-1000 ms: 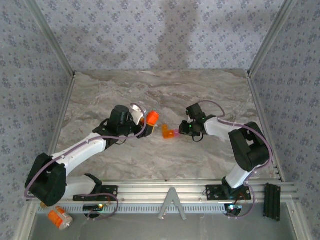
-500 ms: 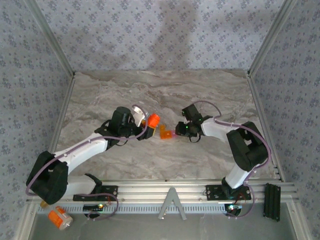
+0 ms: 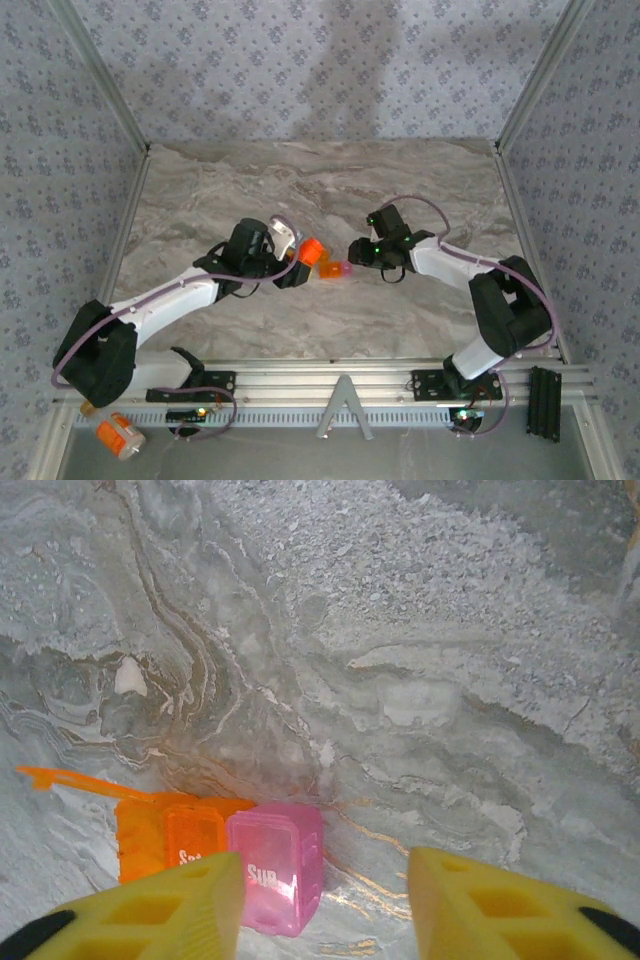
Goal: Sort the pills into containers
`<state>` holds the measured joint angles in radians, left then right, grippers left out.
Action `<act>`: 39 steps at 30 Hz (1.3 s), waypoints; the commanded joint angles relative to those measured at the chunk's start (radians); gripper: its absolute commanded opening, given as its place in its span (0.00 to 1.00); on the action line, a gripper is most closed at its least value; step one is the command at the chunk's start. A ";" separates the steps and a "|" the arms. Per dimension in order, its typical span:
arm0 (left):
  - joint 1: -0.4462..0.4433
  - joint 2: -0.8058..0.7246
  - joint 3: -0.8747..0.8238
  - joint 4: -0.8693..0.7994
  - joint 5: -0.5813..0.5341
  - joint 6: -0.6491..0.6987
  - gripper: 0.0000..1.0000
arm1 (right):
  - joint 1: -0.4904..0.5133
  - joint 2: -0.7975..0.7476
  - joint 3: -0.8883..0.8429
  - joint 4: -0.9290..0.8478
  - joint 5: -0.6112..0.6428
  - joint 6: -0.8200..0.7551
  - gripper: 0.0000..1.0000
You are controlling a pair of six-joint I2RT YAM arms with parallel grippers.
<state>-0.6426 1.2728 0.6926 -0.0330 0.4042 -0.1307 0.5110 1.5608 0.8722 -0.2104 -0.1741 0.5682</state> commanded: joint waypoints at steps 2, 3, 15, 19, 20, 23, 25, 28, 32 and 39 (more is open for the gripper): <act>-0.011 0.000 -0.026 -0.028 0.012 -0.027 0.00 | -0.016 -0.008 0.014 -0.022 -0.035 -0.046 0.56; -0.014 0.000 -0.030 -0.026 0.010 -0.029 0.00 | -0.019 -0.006 0.011 -0.015 -0.039 -0.050 0.57; -0.035 0.070 -0.055 0.023 0.031 -0.014 0.00 | -0.024 0.031 0.004 0.045 -0.065 -0.047 0.58; -0.039 0.090 -0.044 0.020 0.033 -0.014 0.00 | -0.022 0.046 0.011 0.041 -0.065 -0.056 0.58; -0.041 0.095 -0.038 0.016 0.032 -0.014 0.00 | -0.021 0.049 0.013 0.039 -0.063 -0.059 0.58; -0.042 0.111 -0.025 -0.001 0.029 -0.014 0.00 | -0.018 0.060 0.016 0.031 -0.056 -0.067 0.59; -0.045 0.124 -0.012 -0.014 0.030 -0.012 0.00 | -0.014 0.065 0.018 0.028 -0.053 -0.071 0.58; -0.050 0.143 0.007 -0.029 0.032 -0.009 0.00 | -0.011 0.067 0.016 0.028 -0.046 -0.074 0.58; -0.057 0.165 0.033 -0.049 0.034 0.000 0.00 | -0.005 0.067 0.016 0.029 -0.045 -0.075 0.58; -0.056 0.202 0.083 -0.106 0.024 0.019 0.00 | 0.010 0.071 0.015 0.032 -0.050 -0.076 0.59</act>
<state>-0.6903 1.4631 0.7403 -0.1024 0.4072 -0.1387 0.5133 1.6196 0.8722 -0.1680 -0.2249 0.5076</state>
